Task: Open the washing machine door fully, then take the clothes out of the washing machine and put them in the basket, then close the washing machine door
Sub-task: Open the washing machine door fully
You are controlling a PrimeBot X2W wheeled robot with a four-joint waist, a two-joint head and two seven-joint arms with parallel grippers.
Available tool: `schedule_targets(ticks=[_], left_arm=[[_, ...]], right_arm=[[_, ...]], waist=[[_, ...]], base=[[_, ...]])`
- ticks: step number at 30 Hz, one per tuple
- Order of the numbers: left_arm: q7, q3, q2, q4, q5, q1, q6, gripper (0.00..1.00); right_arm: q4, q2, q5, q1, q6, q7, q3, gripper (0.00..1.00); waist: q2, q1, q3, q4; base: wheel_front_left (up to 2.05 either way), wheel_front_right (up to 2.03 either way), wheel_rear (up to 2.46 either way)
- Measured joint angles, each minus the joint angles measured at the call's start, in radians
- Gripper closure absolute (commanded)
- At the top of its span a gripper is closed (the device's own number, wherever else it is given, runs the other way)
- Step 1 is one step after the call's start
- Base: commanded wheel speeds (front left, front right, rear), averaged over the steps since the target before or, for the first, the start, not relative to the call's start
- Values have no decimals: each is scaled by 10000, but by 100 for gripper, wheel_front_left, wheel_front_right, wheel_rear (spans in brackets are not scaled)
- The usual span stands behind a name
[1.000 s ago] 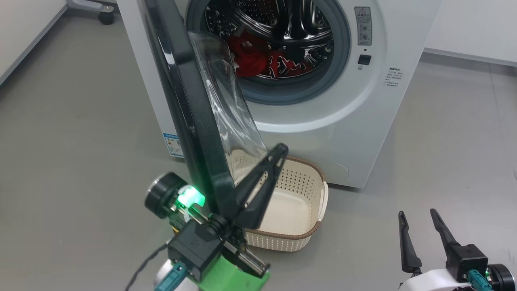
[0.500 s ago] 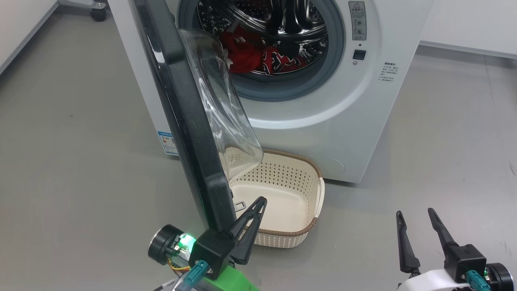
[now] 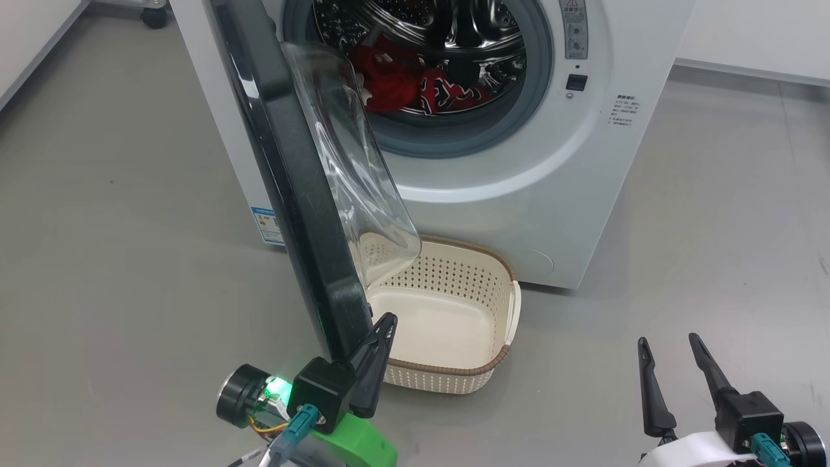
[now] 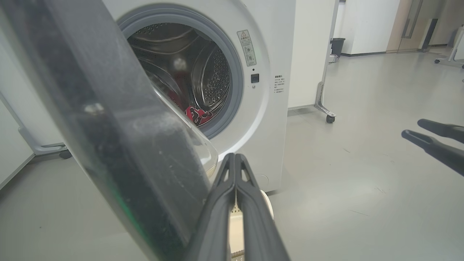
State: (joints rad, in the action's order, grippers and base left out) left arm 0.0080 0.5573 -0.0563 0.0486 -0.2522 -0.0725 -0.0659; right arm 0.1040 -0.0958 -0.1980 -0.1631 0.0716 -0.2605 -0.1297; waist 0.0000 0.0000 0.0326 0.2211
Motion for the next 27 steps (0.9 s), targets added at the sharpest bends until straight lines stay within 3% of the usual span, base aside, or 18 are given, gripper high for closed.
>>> schedule_targets(ticks=[14, 27], left_arm=[[-15, -184, 29, -140, 15, 8, -174, 100], [-146, -184, 58, 33, 94, 157, -203, 100]], right_arm=[[-75, 52, 13, 19, -121, 0, 213, 0], [-127, 71, 69, 12, -176, 0, 491, 0]], waist=[[0, 0, 214, 142], [0, -1, 356, 690]], base=[[0, 0, 0], [0, 0, 0]])
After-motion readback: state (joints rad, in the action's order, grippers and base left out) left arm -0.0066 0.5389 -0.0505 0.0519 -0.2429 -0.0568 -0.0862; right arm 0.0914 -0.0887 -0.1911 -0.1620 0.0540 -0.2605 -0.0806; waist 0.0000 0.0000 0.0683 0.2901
